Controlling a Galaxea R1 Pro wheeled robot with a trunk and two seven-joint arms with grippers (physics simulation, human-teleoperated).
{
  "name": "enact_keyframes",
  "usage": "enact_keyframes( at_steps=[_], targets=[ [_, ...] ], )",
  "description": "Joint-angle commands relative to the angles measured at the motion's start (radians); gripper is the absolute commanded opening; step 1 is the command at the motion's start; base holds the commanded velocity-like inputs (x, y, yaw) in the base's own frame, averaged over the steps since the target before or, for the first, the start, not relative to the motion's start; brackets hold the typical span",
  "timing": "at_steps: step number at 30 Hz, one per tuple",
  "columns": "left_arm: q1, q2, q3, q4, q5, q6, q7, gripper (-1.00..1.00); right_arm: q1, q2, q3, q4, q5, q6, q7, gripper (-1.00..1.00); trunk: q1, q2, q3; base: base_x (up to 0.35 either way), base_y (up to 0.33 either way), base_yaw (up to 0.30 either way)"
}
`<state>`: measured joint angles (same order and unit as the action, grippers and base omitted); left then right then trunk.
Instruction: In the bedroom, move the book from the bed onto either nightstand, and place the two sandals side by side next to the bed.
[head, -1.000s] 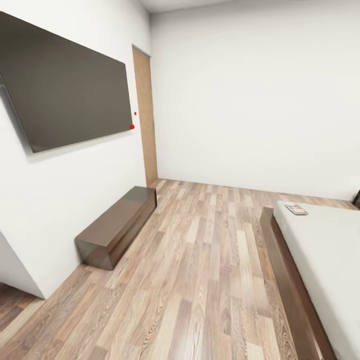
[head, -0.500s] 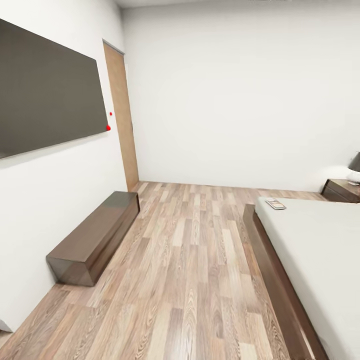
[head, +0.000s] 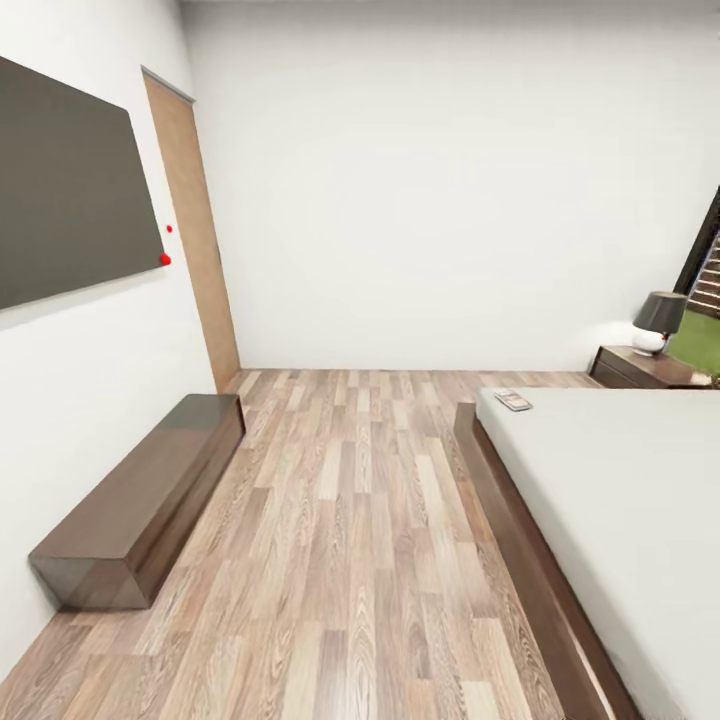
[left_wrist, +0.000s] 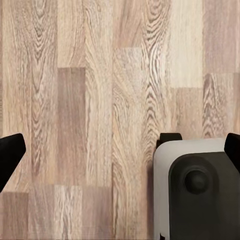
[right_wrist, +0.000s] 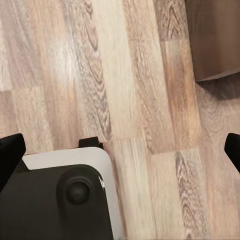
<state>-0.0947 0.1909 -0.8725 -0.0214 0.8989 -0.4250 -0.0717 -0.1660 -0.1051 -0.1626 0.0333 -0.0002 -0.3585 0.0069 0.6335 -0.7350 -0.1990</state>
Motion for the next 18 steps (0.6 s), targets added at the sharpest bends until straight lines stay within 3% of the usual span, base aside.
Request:
enact_keyframes(
  at_steps=[1,8,18],
  targets=[
    [0.000,0.000,-0.004,0.000,0.011,-0.001,-0.007,1.00,-0.002,0.000,-0.005,0.004,0.000,-0.007,0.001,1.00,0.001,-0.001,-0.001,0.215,0.188,-0.115],
    [0.000,0.000,-0.005,0.000,0.011,-0.001,-0.007,1.00,-0.002,0.000,-0.005,0.004,0.000,-0.007,0.001,1.00,0.001,-0.001,-0.001,0.235,0.158,-0.069],
    [0.000,0.000,-0.005,0.000,0.011,-0.001,-0.007,1.00,-0.002,0.000,-0.005,0.004,0.000,-0.007,0.001,1.00,0.001,-0.001,-0.001,0.256,0.050,-0.018]
  ],
)
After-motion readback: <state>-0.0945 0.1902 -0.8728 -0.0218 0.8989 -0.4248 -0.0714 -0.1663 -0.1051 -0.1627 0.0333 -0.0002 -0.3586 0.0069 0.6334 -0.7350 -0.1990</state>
